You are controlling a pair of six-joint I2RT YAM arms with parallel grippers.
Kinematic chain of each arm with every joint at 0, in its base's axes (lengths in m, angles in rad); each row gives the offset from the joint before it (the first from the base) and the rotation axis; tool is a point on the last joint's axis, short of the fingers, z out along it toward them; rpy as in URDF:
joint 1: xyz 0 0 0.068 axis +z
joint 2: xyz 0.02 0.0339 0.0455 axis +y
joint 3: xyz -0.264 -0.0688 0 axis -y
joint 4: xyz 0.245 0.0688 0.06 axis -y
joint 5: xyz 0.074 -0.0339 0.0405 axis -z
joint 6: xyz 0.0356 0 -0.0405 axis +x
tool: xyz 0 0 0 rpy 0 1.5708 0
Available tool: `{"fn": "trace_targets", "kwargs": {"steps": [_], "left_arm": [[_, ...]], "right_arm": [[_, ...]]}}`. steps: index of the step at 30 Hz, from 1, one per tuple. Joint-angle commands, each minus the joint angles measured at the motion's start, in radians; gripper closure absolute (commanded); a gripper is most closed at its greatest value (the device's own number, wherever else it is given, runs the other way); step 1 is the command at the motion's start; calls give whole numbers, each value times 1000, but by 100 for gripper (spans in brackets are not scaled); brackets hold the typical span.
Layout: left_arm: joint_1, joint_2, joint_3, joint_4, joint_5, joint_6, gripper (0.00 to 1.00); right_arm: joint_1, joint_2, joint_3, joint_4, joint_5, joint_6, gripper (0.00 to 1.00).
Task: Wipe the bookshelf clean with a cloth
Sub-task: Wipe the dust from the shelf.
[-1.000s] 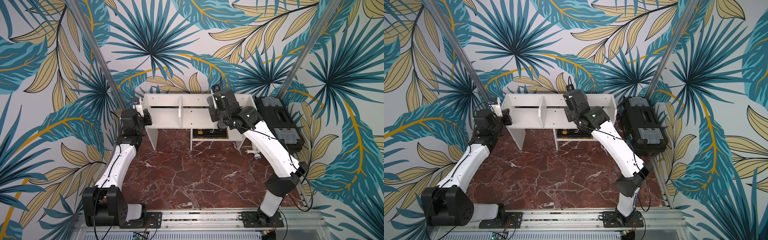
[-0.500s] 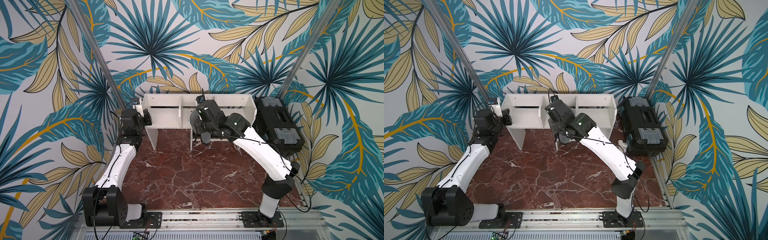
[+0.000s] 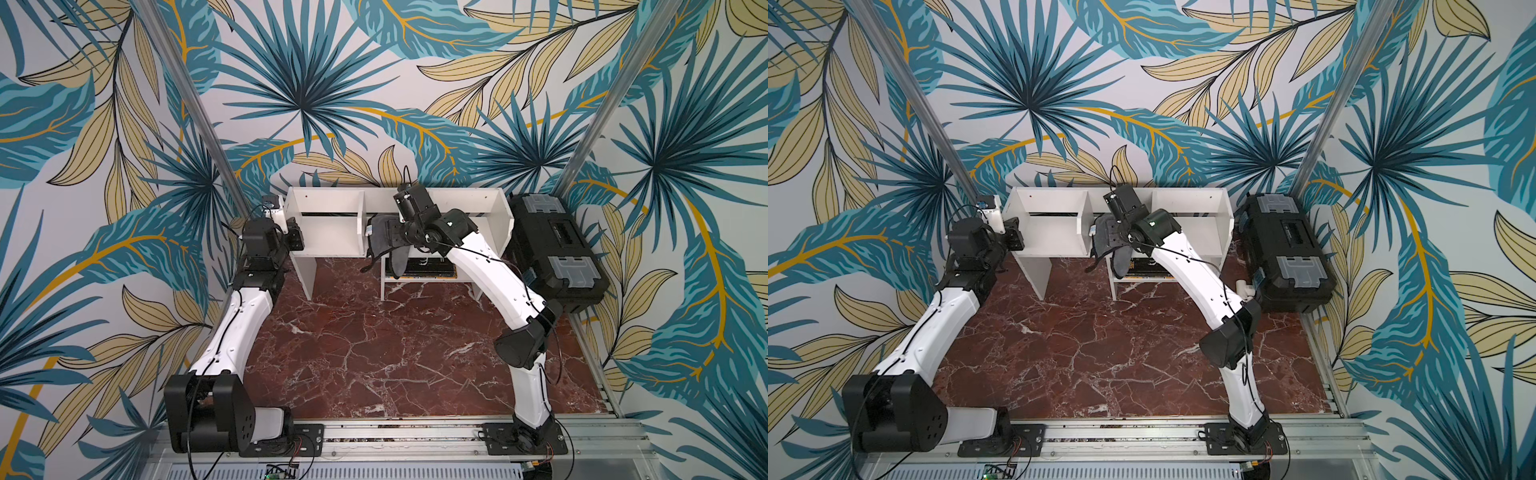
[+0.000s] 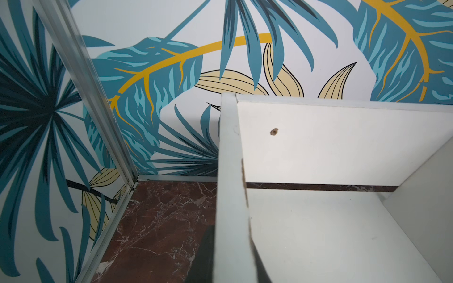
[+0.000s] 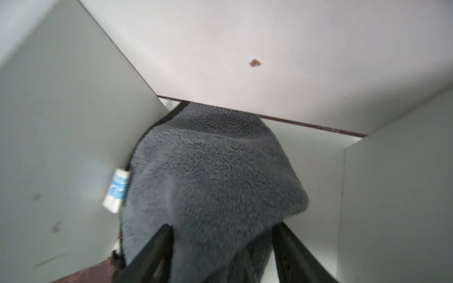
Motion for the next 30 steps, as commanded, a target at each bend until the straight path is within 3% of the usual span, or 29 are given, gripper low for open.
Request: {"fn": "trace_targets", "kwargs": {"steps": [1, 10, 15, 17, 19, 22, 26, 30], "left_arm": [[3, 15, -39, -81, 87, -146, 100], [3, 12, -40, -85, 82, -139, 100], [3, 17, -39, -83, 87, -142, 100], [3, 17, -39, -83, 86, -142, 100], [3, 14, -40, -83, 85, -142, 100], [4, 12, -41, -85, 83, -141, 100], [3, 10, -39, -84, 85, -142, 100], [3, 6, -41, -86, 82, -140, 100]], "right_arm": [[9, -62, -18, 2, 21, -20, 24], [15, 18, -42, -12, 17, 20, 17], [71, -67, -238, 70, 29, 48, 20], [80, -82, -282, 80, 48, 63, 32], [81, -83, -293, 68, 106, 72, 56], [77, -67, -246, 30, 195, 47, 80], [73, -38, -112, -10, 299, -15, 96], [14, 39, 95, -86, 317, -32, 100]]}}
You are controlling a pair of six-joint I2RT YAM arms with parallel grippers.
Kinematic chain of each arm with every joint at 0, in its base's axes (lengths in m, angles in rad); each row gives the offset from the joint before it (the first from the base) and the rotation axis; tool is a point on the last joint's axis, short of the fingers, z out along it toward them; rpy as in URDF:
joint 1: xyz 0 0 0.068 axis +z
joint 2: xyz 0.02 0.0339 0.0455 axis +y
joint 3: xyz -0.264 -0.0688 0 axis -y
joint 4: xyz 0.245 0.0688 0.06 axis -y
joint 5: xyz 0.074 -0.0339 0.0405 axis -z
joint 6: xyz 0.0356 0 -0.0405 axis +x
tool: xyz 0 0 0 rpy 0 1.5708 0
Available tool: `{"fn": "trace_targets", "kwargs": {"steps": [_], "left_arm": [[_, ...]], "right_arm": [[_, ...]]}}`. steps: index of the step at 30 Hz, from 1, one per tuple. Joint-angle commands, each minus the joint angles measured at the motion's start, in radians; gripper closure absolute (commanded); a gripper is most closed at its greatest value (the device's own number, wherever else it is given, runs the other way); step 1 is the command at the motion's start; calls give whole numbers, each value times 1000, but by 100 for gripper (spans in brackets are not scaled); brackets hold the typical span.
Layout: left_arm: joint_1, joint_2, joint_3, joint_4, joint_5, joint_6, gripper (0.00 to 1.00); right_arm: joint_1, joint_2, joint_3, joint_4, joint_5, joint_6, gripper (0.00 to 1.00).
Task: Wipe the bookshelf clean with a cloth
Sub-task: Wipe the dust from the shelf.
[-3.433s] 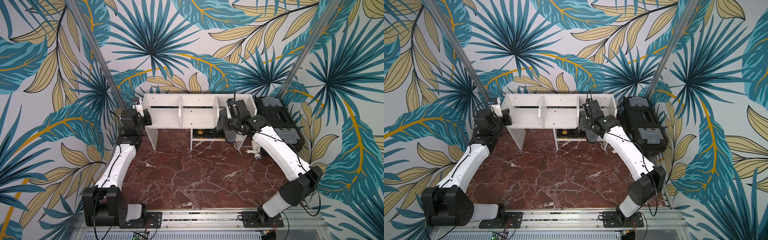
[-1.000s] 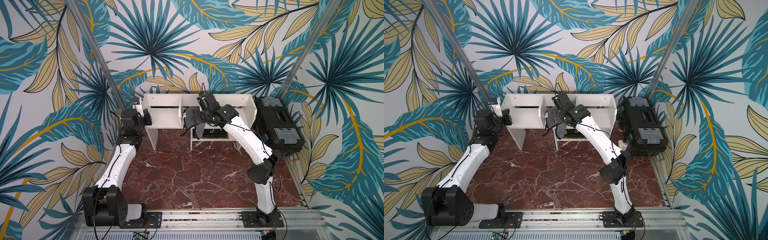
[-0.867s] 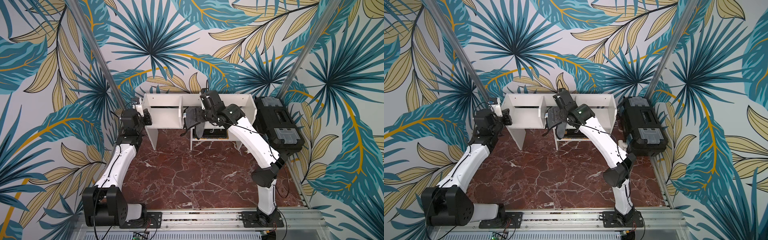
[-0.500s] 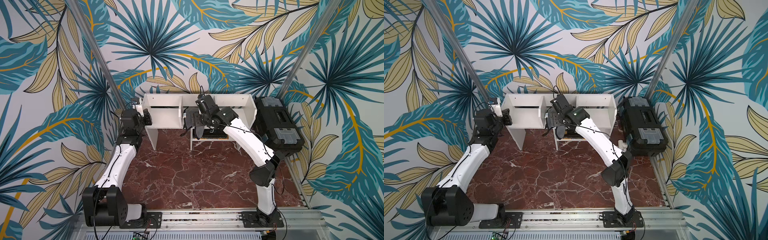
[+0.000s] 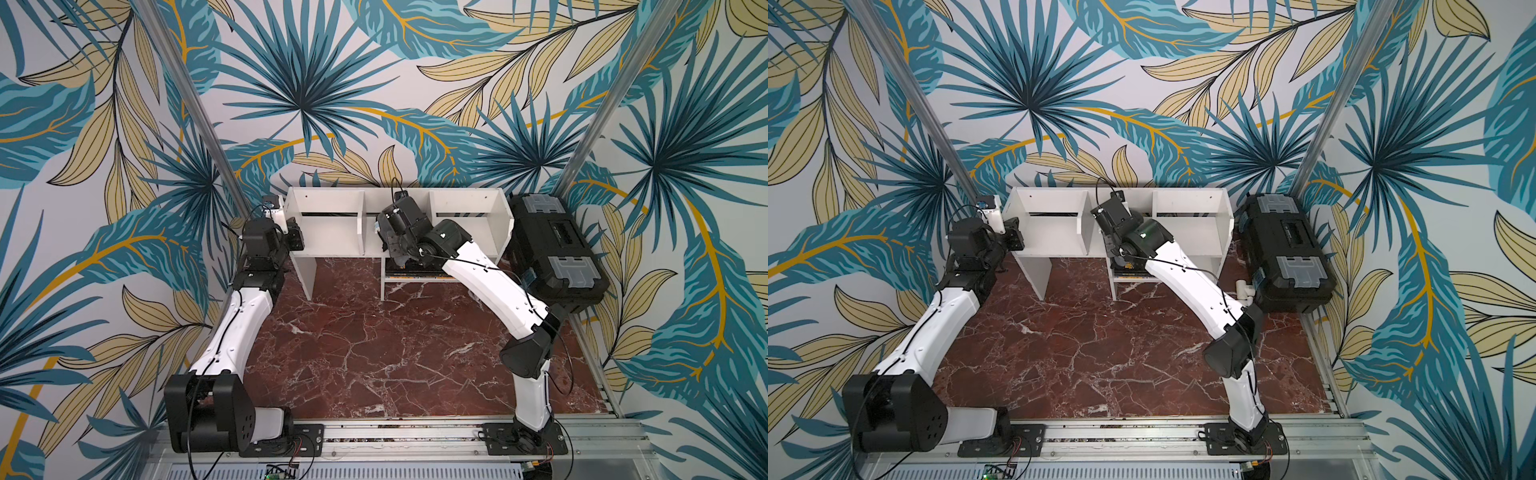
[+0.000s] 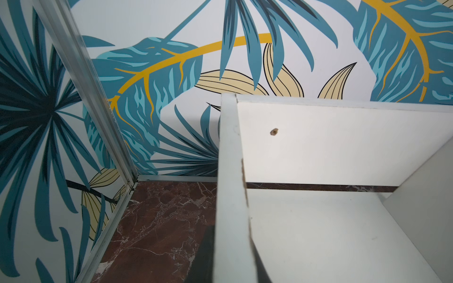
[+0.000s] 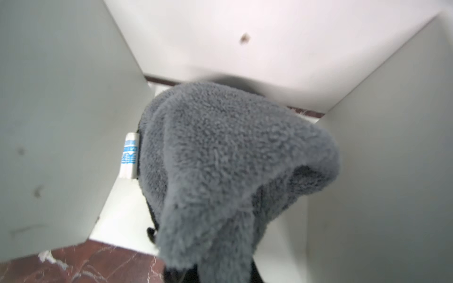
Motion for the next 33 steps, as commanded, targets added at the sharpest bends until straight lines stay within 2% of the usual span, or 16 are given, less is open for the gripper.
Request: {"fn": "trace_targets", "kwargs": {"steps": [1, 4, 9, 13, 17, 24, 26, 29, 33], "left_arm": [[3, 2, -39, -88, 79, -139, 100], [3, 1, -39, -88, 76, -137, 100], [2, 4, -40, -86, 78, -138, 100], [3, 4, -39, -88, 75, -136, 100], [3, 7, -41, -88, 73, -134, 100], [2, 10, -40, -86, 76, -138, 100], [3, 10, -40, -86, 76, -138, 100], [2, 6, -42, -88, 75, -135, 100], [3, 7, -41, -86, 76, -138, 100]], "right_arm": [[-58, 51, 138, -72, 68, -36, 100], [-85, 44, 141, 16, 7, -110, 100], [-76, 40, 136, 181, -177, -232, 100], [-73, 76, 212, 221, -292, -205, 100], [-66, 93, 212, 258, -400, -170, 100], [-46, 89, 197, 211, -458, -173, 100], [-42, 81, 197, 181, -442, -173, 100], [-37, 50, 183, 120, -386, -169, 100], [-24, -57, 70, 69, -223, -149, 100]]}}
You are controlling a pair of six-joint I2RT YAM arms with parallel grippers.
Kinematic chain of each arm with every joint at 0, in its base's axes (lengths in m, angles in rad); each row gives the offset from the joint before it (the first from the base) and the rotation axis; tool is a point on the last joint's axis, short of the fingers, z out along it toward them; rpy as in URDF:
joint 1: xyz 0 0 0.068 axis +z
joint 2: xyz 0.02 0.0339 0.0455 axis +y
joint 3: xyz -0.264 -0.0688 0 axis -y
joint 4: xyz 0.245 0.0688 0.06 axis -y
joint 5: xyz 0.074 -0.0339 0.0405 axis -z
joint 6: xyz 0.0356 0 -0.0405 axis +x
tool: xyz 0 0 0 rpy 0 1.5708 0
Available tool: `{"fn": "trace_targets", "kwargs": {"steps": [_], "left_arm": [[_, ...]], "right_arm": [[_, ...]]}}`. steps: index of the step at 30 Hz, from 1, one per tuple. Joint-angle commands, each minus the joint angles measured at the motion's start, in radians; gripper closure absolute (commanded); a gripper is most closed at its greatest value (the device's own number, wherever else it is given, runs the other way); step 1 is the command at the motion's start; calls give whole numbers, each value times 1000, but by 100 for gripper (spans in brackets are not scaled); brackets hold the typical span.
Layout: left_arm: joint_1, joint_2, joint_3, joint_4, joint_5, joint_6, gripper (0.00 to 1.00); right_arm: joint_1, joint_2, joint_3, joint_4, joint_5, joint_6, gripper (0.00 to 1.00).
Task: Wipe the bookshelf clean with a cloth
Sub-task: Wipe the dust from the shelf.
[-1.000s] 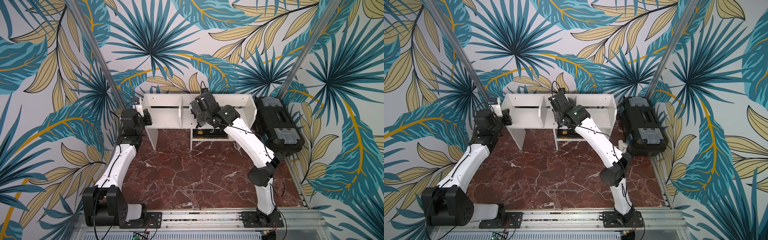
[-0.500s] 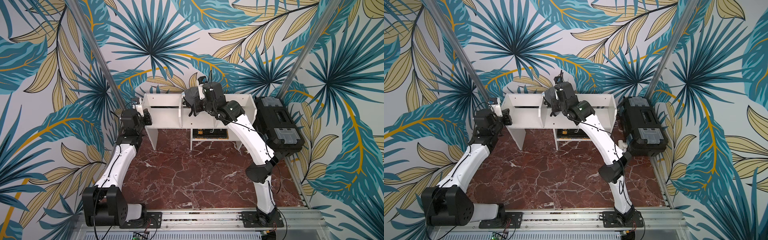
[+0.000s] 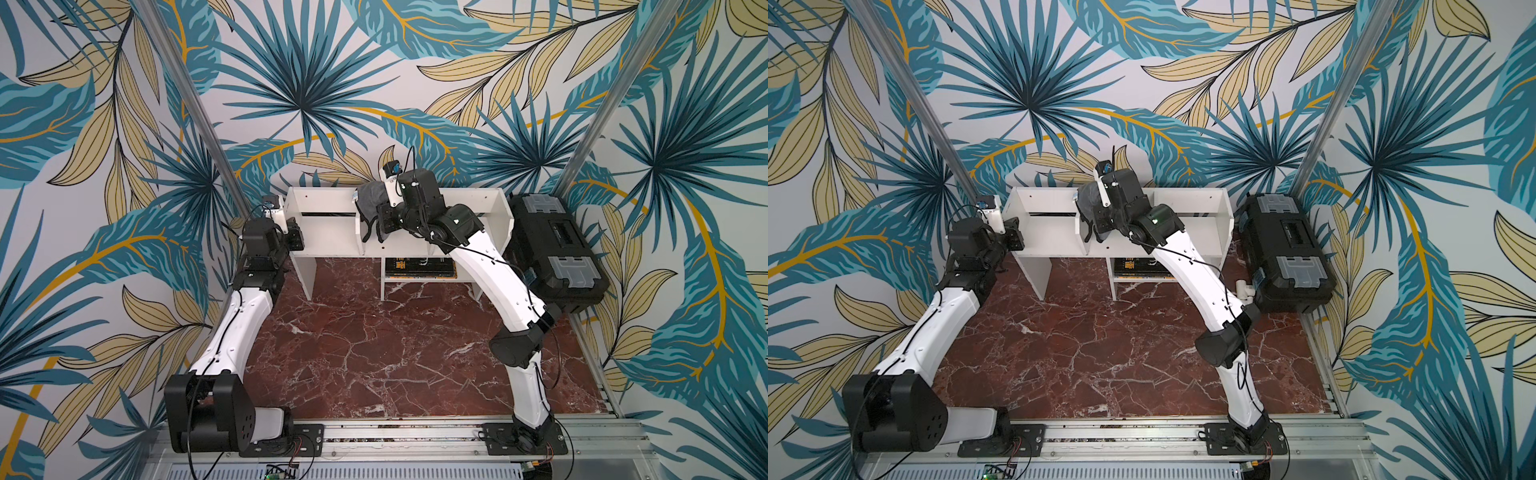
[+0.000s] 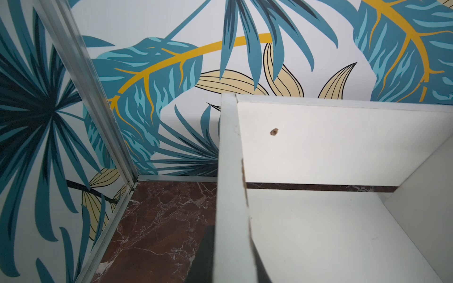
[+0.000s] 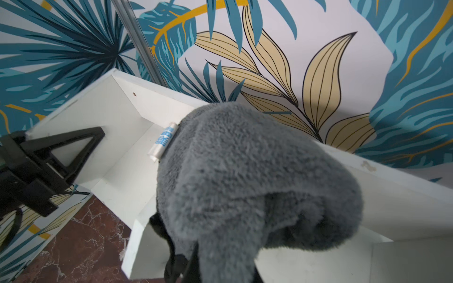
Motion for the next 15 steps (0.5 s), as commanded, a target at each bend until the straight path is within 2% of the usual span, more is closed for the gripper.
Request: {"fn": "trace_targets", "kwargs": {"steps": [1, 4, 8, 13, 15], "left_arm": [[3, 9, -42, -86, 76, -139, 100], [2, 7, -42, -88, 75, -138, 100], [3, 6, -42, -87, 74, -139, 100], [3, 7, -42, -85, 76, -140, 100], [3, 10, -41, -83, 81, -141, 100]], "right_arm": [[11, -117, -70, -90, 145, 37, 100], [11, -162, -123, -151, 163, 77, 100], [14, -182, -239, -158, 63, 144, 100], [40, -162, -262, -96, -50, 189, 100], [37, -126, -222, -72, -73, 202, 100]]}}
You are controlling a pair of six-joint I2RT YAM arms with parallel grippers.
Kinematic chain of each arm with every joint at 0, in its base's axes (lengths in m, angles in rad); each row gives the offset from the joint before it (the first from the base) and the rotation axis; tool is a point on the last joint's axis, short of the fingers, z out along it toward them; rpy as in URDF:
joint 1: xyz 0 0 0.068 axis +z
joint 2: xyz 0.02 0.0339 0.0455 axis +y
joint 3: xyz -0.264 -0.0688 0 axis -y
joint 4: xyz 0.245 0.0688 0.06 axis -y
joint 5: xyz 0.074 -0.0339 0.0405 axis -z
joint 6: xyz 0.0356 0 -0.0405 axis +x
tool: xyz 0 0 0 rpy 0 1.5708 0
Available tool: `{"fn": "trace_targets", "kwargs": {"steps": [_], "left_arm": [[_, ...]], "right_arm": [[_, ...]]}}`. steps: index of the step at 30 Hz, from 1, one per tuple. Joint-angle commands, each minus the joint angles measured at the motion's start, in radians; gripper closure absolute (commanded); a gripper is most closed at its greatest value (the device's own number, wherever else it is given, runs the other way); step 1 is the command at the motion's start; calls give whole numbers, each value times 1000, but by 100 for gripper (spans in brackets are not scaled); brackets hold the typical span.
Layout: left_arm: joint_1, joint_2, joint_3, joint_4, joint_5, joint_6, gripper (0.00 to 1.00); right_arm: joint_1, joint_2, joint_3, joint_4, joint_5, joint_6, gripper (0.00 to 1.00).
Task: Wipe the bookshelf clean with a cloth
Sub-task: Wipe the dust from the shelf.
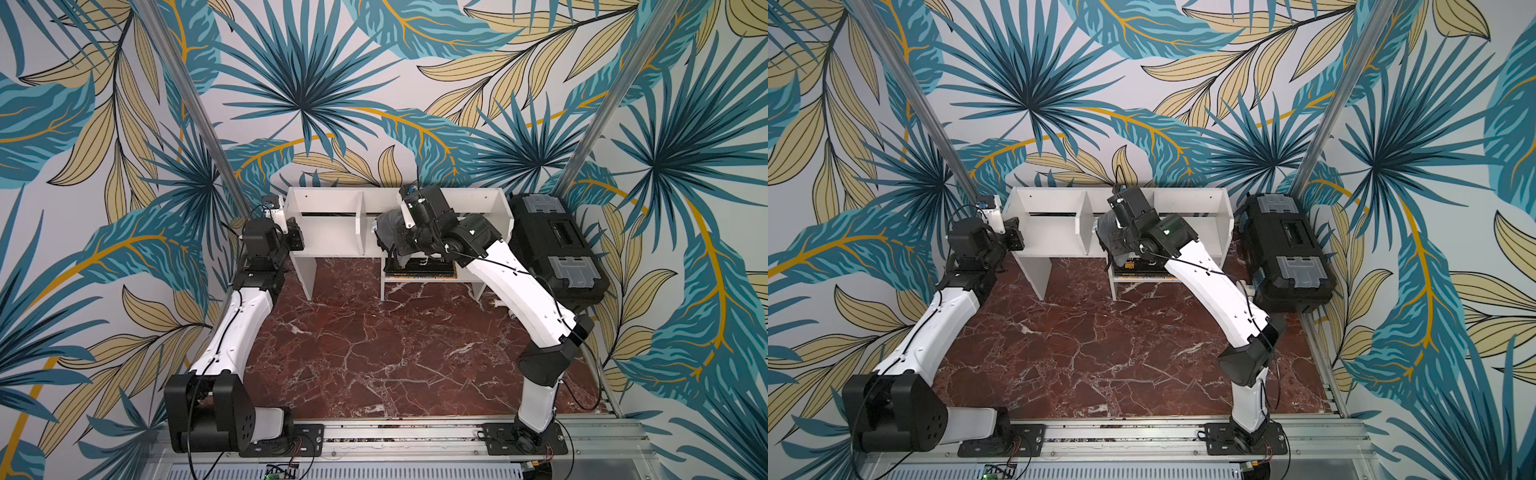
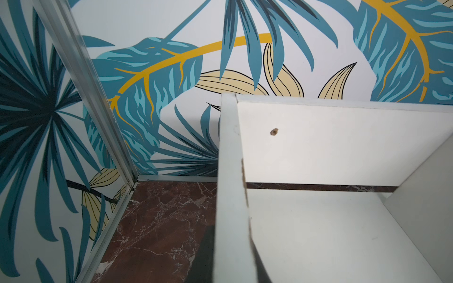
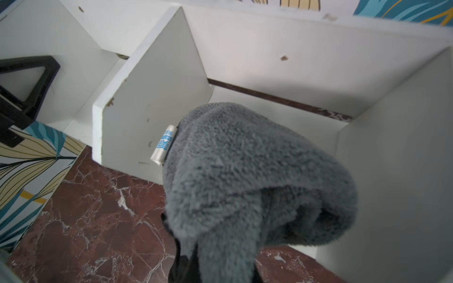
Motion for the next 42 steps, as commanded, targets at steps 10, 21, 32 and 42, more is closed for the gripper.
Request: {"fn": "trace_targets", "kwargs": {"steps": [10, 21, 32, 42], "left_arm": [[2, 6, -42, -85, 80, -142, 100], [3, 6, -44, -82, 83, -142, 100], [3, 12, -44, -80, 90, -147, 100], [3, 5, -44, -83, 84, -145, 100]], "right_arm": [[-3, 231, 289, -55, 225, -24, 38], [-3, 250, 204, 46, 181, 1, 13], [18, 142, -8, 3, 254, 33, 71], [9, 119, 199, 48, 364, -148, 100]]}}
